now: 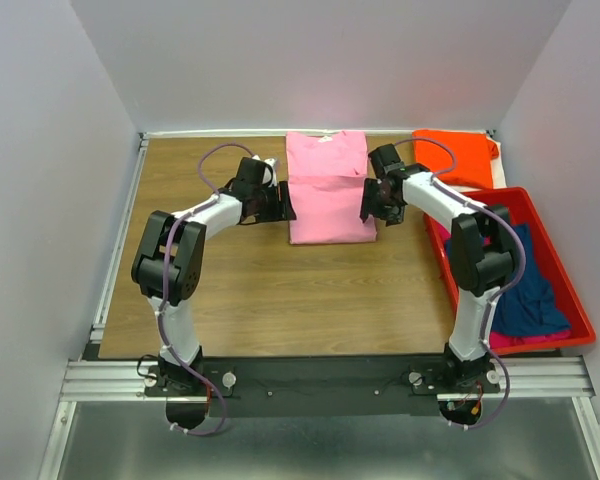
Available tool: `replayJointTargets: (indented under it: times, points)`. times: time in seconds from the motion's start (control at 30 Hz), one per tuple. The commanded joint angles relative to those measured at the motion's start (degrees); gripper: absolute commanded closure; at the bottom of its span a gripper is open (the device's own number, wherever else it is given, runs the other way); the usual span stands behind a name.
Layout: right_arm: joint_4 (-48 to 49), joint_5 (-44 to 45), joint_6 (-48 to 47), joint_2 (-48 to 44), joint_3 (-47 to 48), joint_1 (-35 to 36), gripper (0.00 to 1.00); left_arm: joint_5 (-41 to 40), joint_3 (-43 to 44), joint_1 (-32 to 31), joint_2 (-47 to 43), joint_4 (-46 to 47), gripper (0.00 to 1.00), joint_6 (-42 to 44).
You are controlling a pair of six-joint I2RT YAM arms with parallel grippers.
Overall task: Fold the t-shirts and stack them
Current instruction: Fold the tshirt
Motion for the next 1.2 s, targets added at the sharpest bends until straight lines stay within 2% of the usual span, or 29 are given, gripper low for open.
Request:
replayJointTargets:
  times: [0.0, 0.2, 0.9, 1.0, 1.03, 1.17]
  points:
    - [0.72, -3.59, 1.29, -3.97, -3.96, -0.28, 0.33, 1.05, -1.69, -0.46, -3.23, 1.57, 0.35, -0.75]
    - [2.22, -2.89, 2.09, -4.07, -6.69, -0.28, 0.46, 1.14, -2.05, -0.81, -2.88, 0.69, 0.37, -0.85]
    - [2.13, -6.41, 2.0, -2.49, -10.82, -0.28, 0.6, 0.61, -3.71, -2.92, -0.95, -3.62, 0.37, -0.32]
    - [2.13, -7.02, 2.09, -2.05, -11.52, -0.28, 0.64, 0.61, -4.33, -3.27, -1.04, -3.62, 0.37, -0.58]
    - [2.04, -7.03, 2.09, -1.96, -11.7, -0.28, 0.69, 0.61, -4.51, -3.45, -1.04, -3.71, 0.37, -0.67]
    - [2.13, -6.76, 2.0, -1.0, -12.22, -0.28, 0.71, 0.52, -4.68, -3.8, -0.6, -3.88, 0.37, -0.84]
